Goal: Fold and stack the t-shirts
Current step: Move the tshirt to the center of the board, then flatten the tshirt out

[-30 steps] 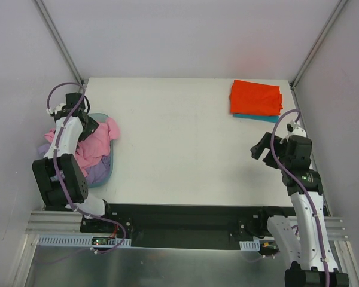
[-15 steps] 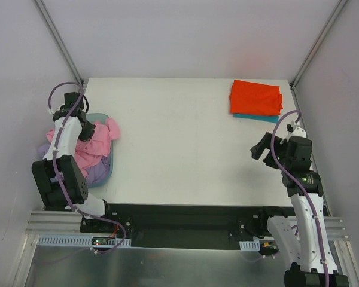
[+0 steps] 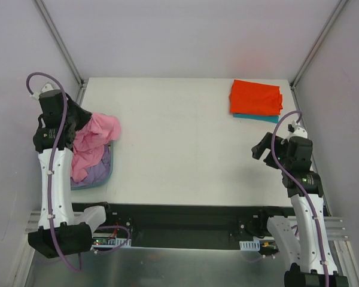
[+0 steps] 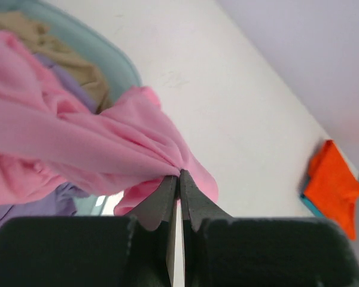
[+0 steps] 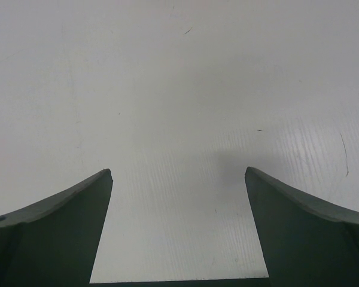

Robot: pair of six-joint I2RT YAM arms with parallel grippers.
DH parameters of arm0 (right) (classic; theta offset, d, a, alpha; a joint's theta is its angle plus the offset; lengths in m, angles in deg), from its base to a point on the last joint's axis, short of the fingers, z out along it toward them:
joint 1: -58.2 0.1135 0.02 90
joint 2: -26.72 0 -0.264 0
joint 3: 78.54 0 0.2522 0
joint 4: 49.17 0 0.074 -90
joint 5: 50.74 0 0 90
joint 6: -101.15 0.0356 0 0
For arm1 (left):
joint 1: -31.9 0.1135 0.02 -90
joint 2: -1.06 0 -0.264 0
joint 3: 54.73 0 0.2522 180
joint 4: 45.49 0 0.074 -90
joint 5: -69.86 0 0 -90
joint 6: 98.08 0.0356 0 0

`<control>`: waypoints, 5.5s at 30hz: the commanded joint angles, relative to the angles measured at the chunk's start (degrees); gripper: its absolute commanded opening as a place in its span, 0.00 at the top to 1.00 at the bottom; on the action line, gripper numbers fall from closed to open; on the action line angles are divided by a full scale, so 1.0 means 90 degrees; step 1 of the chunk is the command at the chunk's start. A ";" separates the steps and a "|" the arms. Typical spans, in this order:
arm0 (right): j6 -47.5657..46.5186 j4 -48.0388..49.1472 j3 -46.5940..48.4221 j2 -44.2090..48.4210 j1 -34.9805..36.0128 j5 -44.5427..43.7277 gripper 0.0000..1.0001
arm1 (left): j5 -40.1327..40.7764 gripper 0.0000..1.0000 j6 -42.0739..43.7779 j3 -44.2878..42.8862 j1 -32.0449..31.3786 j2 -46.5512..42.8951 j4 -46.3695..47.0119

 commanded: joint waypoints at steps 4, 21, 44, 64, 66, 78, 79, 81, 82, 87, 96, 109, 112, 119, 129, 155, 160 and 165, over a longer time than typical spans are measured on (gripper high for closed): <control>0.0048 0.0169 0.0027 0.0299 -0.0021 -0.0230 0.03 | -0.1859 1.00 0.0602 -0.1754 -0.0533 0.0022 0.0849; 0.0107 0.0277 0.0154 0.0719 -0.0021 -0.0631 0.03 | -0.3461 1.00 0.1207 -0.4442 -0.3384 0.1973 0.1621; 0.0068 0.0345 -0.0003 0.0573 -0.0021 -0.0836 0.03 | -0.2770 1.00 0.1744 -0.6683 -0.5651 0.4106 0.2119; -0.0069 0.0257 0.0232 -0.0628 -0.0021 0.0842 0.03 | -0.1070 0.01 0.0827 0.1601 -0.4274 0.1820 0.1885; -0.0011 0.0306 0.0212 -0.0911 -0.0011 0.1272 0.03 | -0.0971 0.01 0.0759 0.1728 -0.4274 0.1596 0.1797; 0.0595 0.1106 0.0661 -0.3049 0.0838 0.1302 0.04 | -0.0034 0.01 -0.0081 0.2743 -0.4245 0.0872 0.1191; 0.0624 0.1213 0.0719 -0.3389 0.0925 0.1312 0.07 | -0.0014 0.01 -0.0100 0.2773 -0.4235 0.0843 0.1172; 0.0683 0.1282 0.0866 -0.3664 0.1043 0.1312 0.13 | 0.0035 0.01 -0.0130 0.2861 -0.4226 0.0775 0.1103; 0.0693 0.1302 0.0915 -0.3898 0.1130 0.1283 0.15 | 0.0045 0.01 -0.0159 0.2890 -0.4216 0.0765 0.1093; 0.0839 0.1302 0.1032 -0.4378 0.1355 0.1088 0.27 | 0.0191 0.01 -0.0208 0.2988 -0.4138 0.0696 0.0947; 0.0927 0.1049 0.1110 -0.4428 0.1405 0.0825 0.86 | 0.0386 0.01 -0.0179 0.3018 -0.4030 0.0735 0.0820; 0.0361 -0.0784 0.1842 -0.2075 0.1122 -0.1713 0.96 | -0.0100 0.01 -0.0257 0.3018 -0.4020 0.1125 0.0839; 0.0263 -0.1100 0.1941 -0.1850 0.1004 -0.1890 0.96 | -0.0665 0.01 -0.0267 0.2988 -0.4020 0.1360 0.0966; 0.0361 -0.1032 0.1541 -0.1878 0.0985 -0.1608 0.95 | -0.1800 0.11 -0.0344 0.3164 -0.4906 0.1653 0.1825; 0.0244 -0.1022 0.1296 -0.1898 0.0916 -0.1735 0.95 | -0.1753 0.27 -0.0755 0.2549 -0.6909 0.2726 0.2090; 0.0029 -0.0885 0.1062 -0.1664 0.0799 -0.1588 0.94 | -0.0414 0.91 -0.1683 0.0420 -0.7829 0.5237 0.0800; 0.0029 -0.0885 0.1062 -0.1615 0.0799 -0.1646 0.94 | -0.0366 1.00 -0.1536 0.0303 -0.7829 0.5131 0.0781; 0.0019 -0.0885 0.1071 -0.1508 0.0789 -0.1657 0.94 | 0.0044 1.00 -0.1468 0.0595 -0.7839 0.4235 0.0732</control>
